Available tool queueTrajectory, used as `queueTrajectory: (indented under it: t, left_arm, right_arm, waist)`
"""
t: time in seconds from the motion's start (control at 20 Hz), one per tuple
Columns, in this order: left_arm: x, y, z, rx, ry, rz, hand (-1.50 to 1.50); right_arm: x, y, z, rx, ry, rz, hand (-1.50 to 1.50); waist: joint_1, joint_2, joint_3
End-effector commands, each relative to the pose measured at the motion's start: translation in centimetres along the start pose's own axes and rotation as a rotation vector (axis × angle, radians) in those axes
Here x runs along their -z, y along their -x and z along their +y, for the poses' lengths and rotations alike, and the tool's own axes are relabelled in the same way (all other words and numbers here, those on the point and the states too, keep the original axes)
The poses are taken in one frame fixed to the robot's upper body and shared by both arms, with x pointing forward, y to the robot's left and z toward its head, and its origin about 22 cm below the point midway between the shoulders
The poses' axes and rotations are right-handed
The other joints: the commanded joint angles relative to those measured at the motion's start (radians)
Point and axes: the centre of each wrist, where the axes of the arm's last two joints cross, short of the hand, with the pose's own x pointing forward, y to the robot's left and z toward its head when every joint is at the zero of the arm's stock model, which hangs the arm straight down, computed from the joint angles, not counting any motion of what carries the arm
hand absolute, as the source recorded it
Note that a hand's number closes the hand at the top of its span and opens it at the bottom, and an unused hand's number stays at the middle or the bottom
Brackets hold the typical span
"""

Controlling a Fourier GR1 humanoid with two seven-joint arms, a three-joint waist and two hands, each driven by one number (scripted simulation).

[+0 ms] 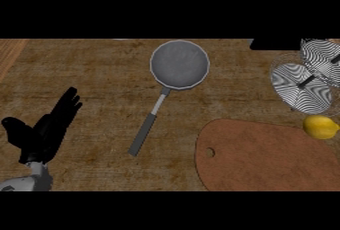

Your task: Pick the pear from the cutting board and place it in the tiered basket

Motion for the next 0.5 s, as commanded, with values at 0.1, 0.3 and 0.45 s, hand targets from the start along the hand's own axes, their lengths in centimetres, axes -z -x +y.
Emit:
queueTrajectory:
  t: [0.1,0.3,0.45]
  left_arm:
    - [-1.1,0.4,-0.4,-0.002,0.004,-0.006,0.0]
    - [0.3,-0.6,-0.7,0.006,-0.002,-0.016,0.0]
    - [1.1,-0.4,0.1,-0.016,0.008,-0.026,0.0]
  right_arm:
    - [-1.0,-1.8,-9.8,0.008,0.17,0.0,-1.5]
    - [-2.5,-0.7,-13.6,0.029,0.187,0.005,-1.5]
    - [-3.5,-1.6,-16.8,0.027,0.217,-0.01,-1.5]
  waist:
    - [0.002,0.001,0.002]
    - [0.003,0.007,0.004]
    - [-0.001,0.011,0.004]
